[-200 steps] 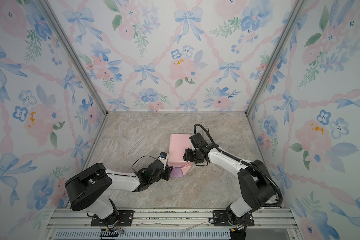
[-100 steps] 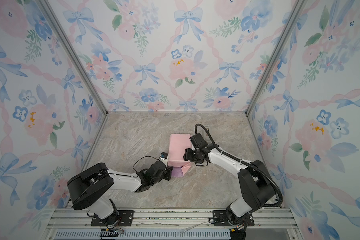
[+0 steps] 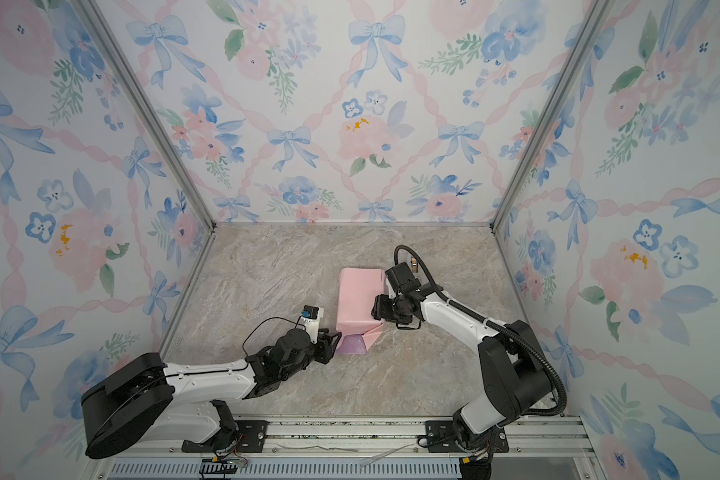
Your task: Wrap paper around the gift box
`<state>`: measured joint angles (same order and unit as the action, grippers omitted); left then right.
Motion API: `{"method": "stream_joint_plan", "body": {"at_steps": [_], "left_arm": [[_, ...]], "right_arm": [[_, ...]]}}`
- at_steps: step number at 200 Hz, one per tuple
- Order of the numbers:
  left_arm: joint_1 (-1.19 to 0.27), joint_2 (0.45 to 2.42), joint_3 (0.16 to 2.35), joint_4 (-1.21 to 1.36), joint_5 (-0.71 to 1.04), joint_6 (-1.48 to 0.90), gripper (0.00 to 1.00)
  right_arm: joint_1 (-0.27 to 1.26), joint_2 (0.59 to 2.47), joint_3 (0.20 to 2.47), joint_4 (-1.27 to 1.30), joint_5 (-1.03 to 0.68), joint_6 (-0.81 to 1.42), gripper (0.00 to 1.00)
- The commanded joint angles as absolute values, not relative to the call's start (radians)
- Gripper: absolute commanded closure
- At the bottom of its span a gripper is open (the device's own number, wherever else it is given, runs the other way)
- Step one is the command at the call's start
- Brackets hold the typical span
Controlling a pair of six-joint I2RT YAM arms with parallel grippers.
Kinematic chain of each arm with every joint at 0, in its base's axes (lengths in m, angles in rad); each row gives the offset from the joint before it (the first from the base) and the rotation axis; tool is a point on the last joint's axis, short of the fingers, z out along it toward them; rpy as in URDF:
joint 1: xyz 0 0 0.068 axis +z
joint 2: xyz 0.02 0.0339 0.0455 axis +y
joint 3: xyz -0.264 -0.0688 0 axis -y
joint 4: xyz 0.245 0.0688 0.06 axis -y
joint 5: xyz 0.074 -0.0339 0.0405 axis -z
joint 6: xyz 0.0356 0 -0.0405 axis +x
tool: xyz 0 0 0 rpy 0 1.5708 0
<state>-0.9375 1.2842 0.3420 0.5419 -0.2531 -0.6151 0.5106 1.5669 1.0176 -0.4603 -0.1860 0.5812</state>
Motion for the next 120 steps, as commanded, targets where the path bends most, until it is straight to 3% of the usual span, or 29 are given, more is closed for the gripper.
{"method": "stream_joint_plan", "body": {"at_steps": [1, 36, 70, 120], "left_arm": [[-0.932, 1.230, 0.286, 0.499, -0.304, -0.661, 0.55], [-0.918, 1.232, 0.246, 0.494, -0.327, -0.659, 0.66], [-0.914, 1.331, 0.288, 0.498, -0.283, -0.614, 0.77], [-0.914, 1.496, 0.387, 0.563, -0.179, -0.565, 0.83]], "right_arm": [[0.503, 1.594, 1.022, -0.492, -0.186, 0.566, 0.45], [0.503, 1.598, 1.011, -0.485, -0.179, 0.573, 0.56], [0.503, 1.591, 1.007, -0.483, -0.178, 0.577, 0.59], [0.505, 1.583, 0.999, -0.475, -0.177, 0.582, 0.60]]}}
